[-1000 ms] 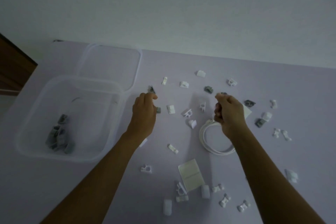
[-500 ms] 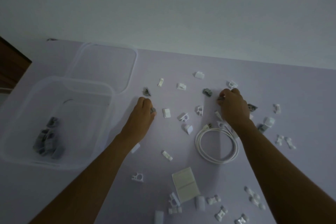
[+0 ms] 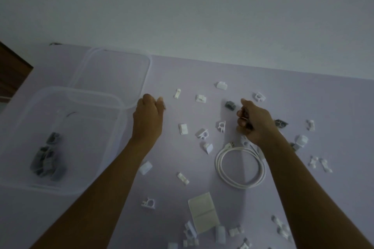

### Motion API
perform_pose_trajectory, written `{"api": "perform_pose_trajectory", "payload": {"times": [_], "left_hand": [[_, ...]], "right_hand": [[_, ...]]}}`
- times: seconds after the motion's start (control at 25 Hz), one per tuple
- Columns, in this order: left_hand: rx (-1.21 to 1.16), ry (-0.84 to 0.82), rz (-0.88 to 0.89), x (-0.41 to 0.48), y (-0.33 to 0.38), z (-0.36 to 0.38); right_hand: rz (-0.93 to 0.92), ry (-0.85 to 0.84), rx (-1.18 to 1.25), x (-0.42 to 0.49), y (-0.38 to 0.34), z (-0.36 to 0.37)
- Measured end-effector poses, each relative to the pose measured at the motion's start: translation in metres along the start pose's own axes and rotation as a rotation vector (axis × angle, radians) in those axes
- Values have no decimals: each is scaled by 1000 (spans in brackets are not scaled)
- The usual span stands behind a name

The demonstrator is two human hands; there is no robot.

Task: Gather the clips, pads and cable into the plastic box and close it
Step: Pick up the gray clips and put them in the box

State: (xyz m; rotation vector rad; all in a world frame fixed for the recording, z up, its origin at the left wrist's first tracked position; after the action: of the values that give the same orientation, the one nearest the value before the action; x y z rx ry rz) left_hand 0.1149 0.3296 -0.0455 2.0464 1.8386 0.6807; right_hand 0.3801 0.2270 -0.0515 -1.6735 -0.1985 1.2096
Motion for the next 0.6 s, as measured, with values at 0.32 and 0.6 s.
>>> {"api": "perform_pose_trajectory", "payload": {"times": [0.32,0.6], "left_hand": [[231,-140,-100,16,2,31],[-2,-94,0,9,9,24]], "right_hand": [[-519,179,-1342,7,-20,30],[-181,-58,-93,6,-8,-13]]}}
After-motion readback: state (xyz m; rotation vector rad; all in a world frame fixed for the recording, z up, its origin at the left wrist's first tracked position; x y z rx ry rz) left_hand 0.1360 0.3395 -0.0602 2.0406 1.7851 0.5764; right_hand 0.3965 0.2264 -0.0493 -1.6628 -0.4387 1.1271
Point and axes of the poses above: each hand's wrist, its own x-axis towards the middle knuckle, its own z-axis out of the palm, y = z × x, the point moved 5 cm from there along x, towards the middle knuckle, and after that the axes turned 2 degrees about -x, right-handed, at the moved point
